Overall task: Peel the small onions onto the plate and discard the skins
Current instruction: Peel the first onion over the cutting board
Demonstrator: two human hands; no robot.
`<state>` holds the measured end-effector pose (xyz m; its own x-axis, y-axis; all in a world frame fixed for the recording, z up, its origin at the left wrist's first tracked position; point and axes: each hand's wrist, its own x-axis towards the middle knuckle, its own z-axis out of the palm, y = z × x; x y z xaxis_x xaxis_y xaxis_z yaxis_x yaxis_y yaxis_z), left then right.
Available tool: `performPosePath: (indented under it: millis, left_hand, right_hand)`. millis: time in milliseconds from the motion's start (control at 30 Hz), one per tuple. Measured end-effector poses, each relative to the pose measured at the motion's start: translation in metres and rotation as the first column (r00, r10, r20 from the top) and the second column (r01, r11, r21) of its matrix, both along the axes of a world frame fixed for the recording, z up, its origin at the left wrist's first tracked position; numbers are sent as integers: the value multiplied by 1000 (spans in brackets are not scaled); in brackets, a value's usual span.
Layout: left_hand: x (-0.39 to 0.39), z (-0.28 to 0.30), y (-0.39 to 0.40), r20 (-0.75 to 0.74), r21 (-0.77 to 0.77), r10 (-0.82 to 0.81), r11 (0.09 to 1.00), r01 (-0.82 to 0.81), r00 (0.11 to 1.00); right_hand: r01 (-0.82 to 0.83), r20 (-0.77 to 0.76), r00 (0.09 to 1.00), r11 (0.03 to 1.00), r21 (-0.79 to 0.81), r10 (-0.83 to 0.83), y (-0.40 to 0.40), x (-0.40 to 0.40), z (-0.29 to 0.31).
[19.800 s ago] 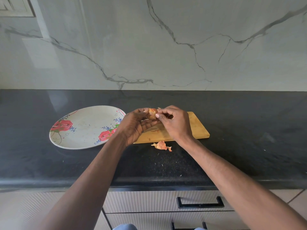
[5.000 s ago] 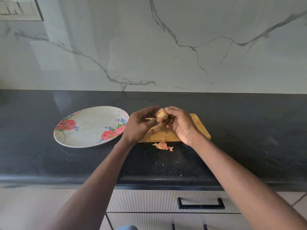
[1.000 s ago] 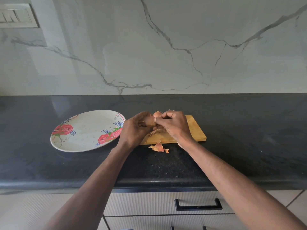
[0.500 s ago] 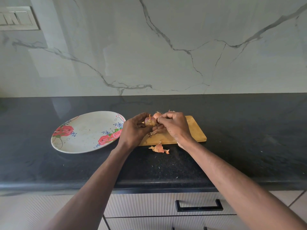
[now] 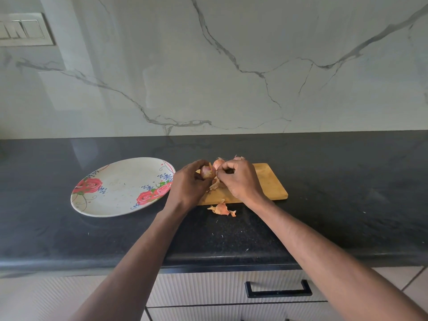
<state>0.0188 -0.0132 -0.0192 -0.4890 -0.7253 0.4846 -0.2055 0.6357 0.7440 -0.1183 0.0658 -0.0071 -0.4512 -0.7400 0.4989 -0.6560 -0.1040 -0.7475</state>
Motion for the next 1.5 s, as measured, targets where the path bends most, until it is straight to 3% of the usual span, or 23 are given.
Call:
performPosePath:
  millis: [133, 500, 1000, 1233, 1367, 1500]
  left_hand:
    - [1, 0, 1, -50, 62, -54, 996, 57, 997]
    - [2, 2, -1, -107, 185, -113, 974, 131, 988]
    - [1, 6, -2, -271, 345, -110, 916, 203, 956]
    - [3, 14, -8, -457, 523, -88, 779, 347, 885]
    - [5, 20, -12, -564, 660, -8, 597, 457, 826]
    - [6, 21, -10, -570, 697, -8, 526, 488, 822]
  right_hand:
    - [-4, -14, 1000, 1000, 5, 4, -2, 1, -1]
    - [4, 130, 992, 1000, 5, -5, -4, -3, -1]
    - [73, 68, 995, 996, 58, -77, -2, -4, -1]
    - [76, -3, 997, 996, 40, -76, 0, -1, 0]
    - [70, -25, 997, 997, 25, -69, -1, -2, -3]
    - [-11, 38, 999, 1000, -4, 11, -2, -4, -3]
